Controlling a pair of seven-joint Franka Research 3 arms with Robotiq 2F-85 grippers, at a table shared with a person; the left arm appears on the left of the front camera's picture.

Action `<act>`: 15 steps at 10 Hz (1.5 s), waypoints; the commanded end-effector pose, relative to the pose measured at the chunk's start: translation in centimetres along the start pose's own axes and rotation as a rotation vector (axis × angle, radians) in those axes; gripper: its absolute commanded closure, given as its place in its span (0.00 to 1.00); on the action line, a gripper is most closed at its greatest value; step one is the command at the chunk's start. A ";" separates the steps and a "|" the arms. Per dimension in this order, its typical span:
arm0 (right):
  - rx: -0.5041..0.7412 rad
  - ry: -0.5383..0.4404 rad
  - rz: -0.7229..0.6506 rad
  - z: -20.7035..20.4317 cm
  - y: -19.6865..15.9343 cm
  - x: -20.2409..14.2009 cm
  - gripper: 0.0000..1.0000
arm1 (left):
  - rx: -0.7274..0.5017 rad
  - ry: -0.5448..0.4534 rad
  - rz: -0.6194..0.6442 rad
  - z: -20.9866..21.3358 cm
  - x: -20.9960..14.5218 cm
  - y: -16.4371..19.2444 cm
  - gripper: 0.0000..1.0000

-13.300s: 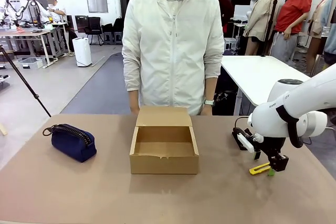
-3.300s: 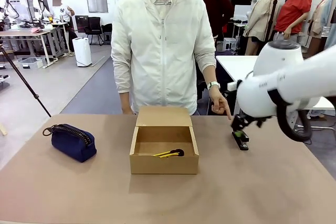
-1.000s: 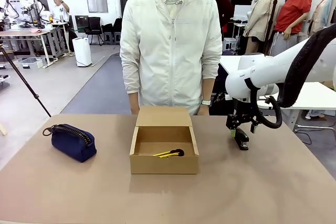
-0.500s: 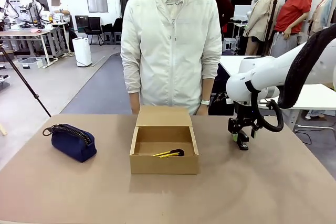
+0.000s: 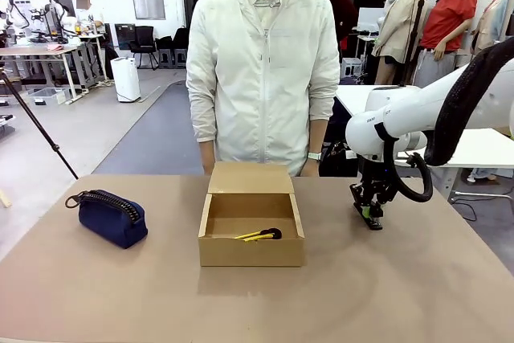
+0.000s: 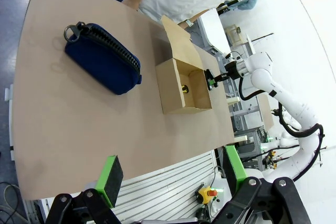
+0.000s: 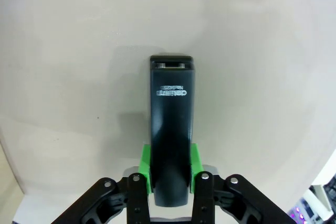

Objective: Pack the items into the box.
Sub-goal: Pick up the item indicated by the person and place it inside the Mailer Box.

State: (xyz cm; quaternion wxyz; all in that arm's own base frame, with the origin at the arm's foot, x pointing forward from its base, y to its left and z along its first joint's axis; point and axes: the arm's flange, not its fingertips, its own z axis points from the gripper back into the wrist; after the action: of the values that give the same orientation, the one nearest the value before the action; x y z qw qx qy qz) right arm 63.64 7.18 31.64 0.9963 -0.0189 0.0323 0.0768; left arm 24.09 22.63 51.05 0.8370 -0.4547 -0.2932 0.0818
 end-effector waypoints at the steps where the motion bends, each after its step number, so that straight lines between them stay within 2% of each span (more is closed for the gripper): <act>1: 0.017 -0.005 0.011 0.0 0.1 -0.2 1.00 | -0.018 -0.009 -0.016 0.1 0.0 0.1 0.00; 5: 0.007 0.001 0.053 1.0 0.6 -0.6 1.00 | -0.018 -0.009 -0.016 0.1 0.0 0.1 0.00; 6: -0.011 -0.010 0.096 4.1 0.1 -1.8 1.00 | -0.018 -0.009 -0.016 0.1 0.0 0.1 0.00; 7: -0.012 -0.027 0.143 8.5 -0.5 -3.7 1.00 | -0.018 -0.009 -0.016 0.1 0.0 0.1 0.00; 8: -0.028 -0.033 0.107 12.7 -1.2 -6.4 1.00 | -0.018 -0.009 -0.016 0.1 0.0 0.1 0.00; 9: -0.003 -0.051 0.146 15.8 -1.3 -9.7 1.00 | -0.018 -0.009 -0.016 0.1 0.0 0.1 0.00; 10: -0.035 -0.068 0.122 17.7 -1.4 -12.9 1.00 | -0.018 -0.009 -0.016 0.1 0.0 0.1 0.00; 11: -0.046 -0.098 0.083 18.5 -1.5 -16.7 1.00 | -0.018 -0.009 -0.016 0.1 0.0 0.1 0.00; 13: 0.007 -0.089 0.062 17.3 -1.6 -22.2 1.00 | -0.018 -0.009 -0.016 0.1 0.0 0.1 0.00; 15: 0.000 -0.083 -0.071 15.6 -2.0 -23.5 1.00 | -0.018 -0.009 -0.016 0.1 0.0 0.1 0.00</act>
State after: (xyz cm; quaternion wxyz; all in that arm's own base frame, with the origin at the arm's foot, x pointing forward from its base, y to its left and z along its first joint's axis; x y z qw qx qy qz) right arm 41.44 2.37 49.65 0.9968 -0.0244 0.0064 0.0762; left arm 24.10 22.62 51.05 0.8371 -0.4549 -0.2928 0.0816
